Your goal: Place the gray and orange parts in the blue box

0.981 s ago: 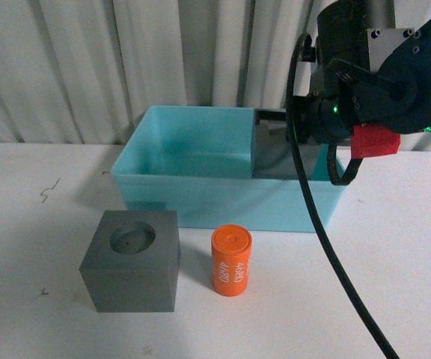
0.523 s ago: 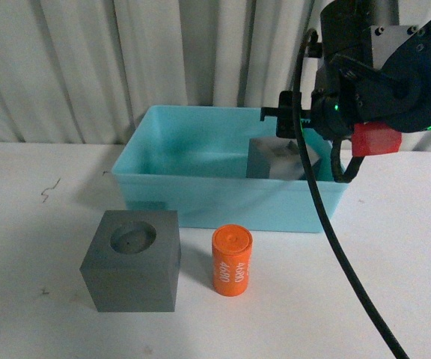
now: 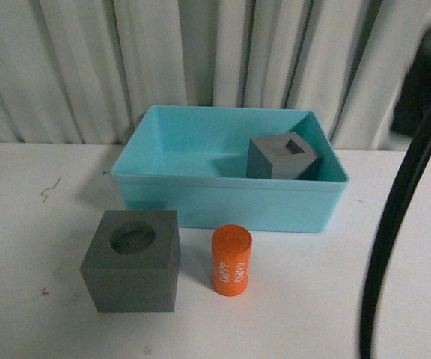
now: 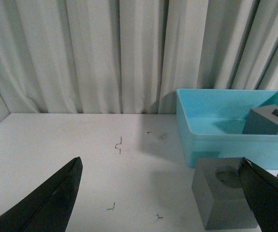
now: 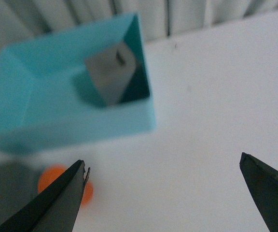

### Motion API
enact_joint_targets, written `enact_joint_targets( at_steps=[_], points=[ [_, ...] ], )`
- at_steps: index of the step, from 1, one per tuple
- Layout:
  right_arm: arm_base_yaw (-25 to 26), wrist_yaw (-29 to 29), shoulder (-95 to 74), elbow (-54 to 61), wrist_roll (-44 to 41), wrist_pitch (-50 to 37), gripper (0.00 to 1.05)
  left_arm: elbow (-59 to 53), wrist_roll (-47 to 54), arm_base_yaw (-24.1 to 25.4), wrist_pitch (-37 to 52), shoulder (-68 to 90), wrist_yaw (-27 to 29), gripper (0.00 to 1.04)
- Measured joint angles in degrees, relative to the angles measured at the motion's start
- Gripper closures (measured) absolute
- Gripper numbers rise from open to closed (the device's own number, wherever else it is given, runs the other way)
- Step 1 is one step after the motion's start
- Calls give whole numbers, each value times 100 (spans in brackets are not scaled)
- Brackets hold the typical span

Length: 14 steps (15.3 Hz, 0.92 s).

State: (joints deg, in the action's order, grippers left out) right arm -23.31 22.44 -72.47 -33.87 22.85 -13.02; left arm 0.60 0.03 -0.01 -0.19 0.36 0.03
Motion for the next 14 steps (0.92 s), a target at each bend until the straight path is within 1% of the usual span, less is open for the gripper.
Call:
enact_joint_targets(
  at_steps=[1, 2, 3, 4, 5, 6, 7, 8, 9, 11, 14],
  points=[
    [-243, 17, 520, 568, 245, 358, 6, 0, 0, 0, -2, 0, 0, 7],
    [-238, 57, 697, 660, 361, 306, 6, 0, 0, 0, 2, 0, 0, 7],
    [-142, 168, 623, 793, 219, -785, 11, 0, 0, 0, 7, 0, 0, 7],
    [66, 11, 660, 1303, -514, -2247, 24, 0, 0, 0, 7, 0, -9, 7],
    [238, -179, 857, 1873, -1110, -2931, 35, 0, 0, 0, -4, 0, 2, 7],
    [439, -326, 1113, 2197, -1626, -3316, 46, 0, 0, 0, 0, 0, 4, 7],
    [654, -516, 1473, 2262, -1921, -3338, 58, 0, 0, 0, 0, 0, 0, 7],
    [811, -680, 1773, 2369, -2046, -3265, 69, 0, 0, 0, -2, 0, 0, 7],
    [979, -861, 2026, 2573, -2138, -3082, 82, 0, 0, 0, 0, 0, 0, 7],
    [1257, -1150, 2498, 2824, -2232, -2758, 103, 0, 0, 0, 0, 0, 0, 7],
    [1593, -1471, 3285, 3045, -2247, -2273, 103, 0, 0, 0, -2, 0, 2, 7]
  ],
)
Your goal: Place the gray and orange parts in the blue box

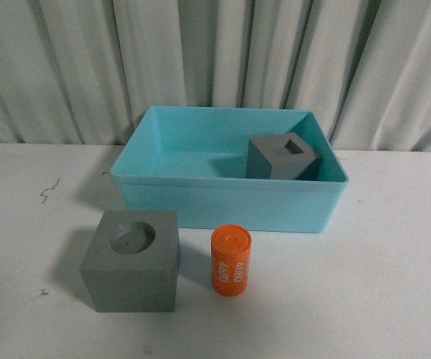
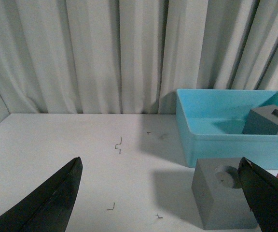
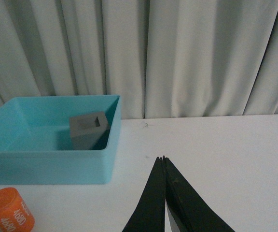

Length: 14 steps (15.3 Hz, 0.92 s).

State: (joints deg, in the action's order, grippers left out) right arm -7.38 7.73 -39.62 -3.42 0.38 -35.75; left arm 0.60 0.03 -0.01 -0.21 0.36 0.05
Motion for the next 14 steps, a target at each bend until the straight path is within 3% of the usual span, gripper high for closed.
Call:
enact_joint_targets(
  at_steps=[2, 3, 4, 14],
  points=[
    [157, -166, 188, 243, 0, -103, 103, 0, 0, 0, 0, 0, -2, 7],
    [490, -592, 413, 275, -7, 227, 103, 0, 0, 0, 2, 0, -2, 7],
    [754, -673, 708, 275, -4, 385, 103, 0, 0, 0, 2, 0, 4, 7],
    [767, -754, 2522, 275, -7, 2127, 103, 0, 0, 0, 2, 0, -2, 7]
  ],
)
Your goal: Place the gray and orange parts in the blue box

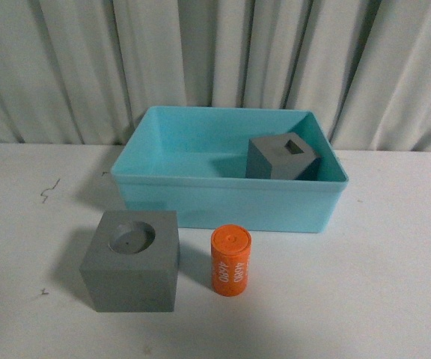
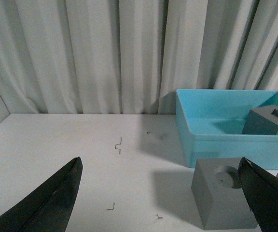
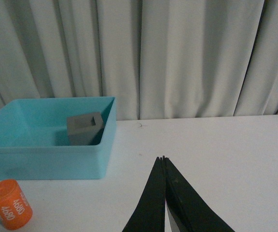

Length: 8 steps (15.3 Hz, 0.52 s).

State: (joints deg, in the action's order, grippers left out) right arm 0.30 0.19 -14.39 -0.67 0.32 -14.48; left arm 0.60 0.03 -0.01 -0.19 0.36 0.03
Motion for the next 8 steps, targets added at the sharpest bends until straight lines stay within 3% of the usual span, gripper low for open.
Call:
enact_joint_targets(
  at_steps=[4, 5, 8],
  points=[
    [0, 0, 378, 0, 0, 382, 103, 0, 0, 0, 0, 0, 2, 7],
    [2, -13, 962, -2, -2, 1268, 103, 0, 0, 0, 0, 0, -2, 7],
    [0, -9, 1410, -2, 0, 1488, 103, 0, 0, 0, 0, 0, 2, 7]
  ],
)
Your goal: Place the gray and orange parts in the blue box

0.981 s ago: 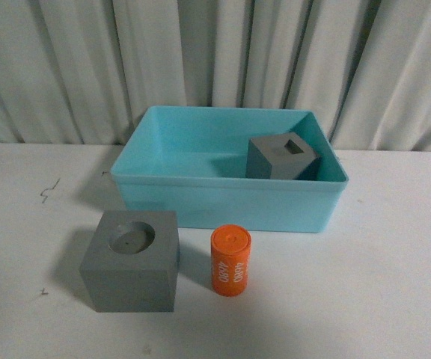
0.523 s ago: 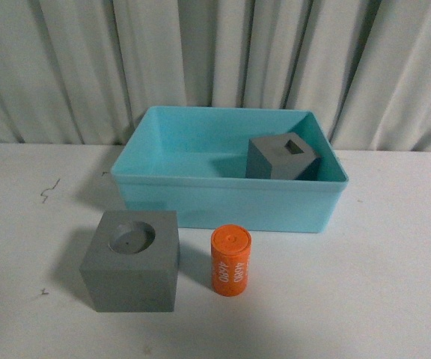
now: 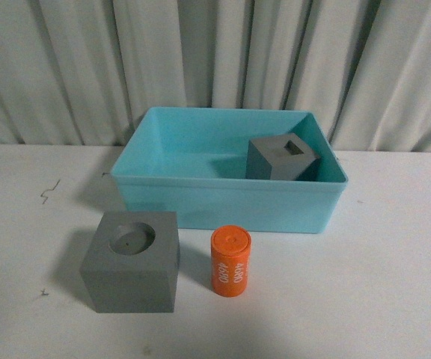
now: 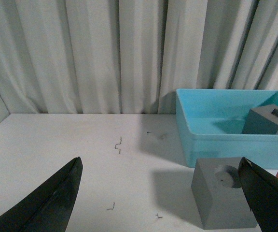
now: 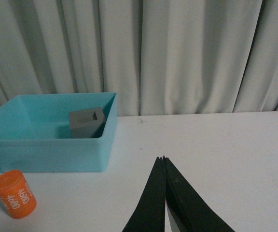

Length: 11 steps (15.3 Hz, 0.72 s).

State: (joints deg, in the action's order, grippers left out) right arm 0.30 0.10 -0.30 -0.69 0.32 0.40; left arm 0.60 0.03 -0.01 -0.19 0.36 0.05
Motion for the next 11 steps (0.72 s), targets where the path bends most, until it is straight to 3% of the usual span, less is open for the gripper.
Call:
enact_joint_targets(
  at_steps=[2, 9, 10, 11],
  points=[
    [0, -7, 11, 0, -13, -17, 98, 0, 0, 0, 0, 0, -2, 7],
    [0, -7, 11, 0, -13, -20, 12, 0, 0, 0, 0, 0, -2, 7],
    [0, -7, 11, 0, -13, -20, 4, 0, 0, 0, 0, 0, -2, 7],
    [0, -7, 11, 0, -13, -20, 8, 13, -37, 0, -111, 22, -7, 7]
  ],
)
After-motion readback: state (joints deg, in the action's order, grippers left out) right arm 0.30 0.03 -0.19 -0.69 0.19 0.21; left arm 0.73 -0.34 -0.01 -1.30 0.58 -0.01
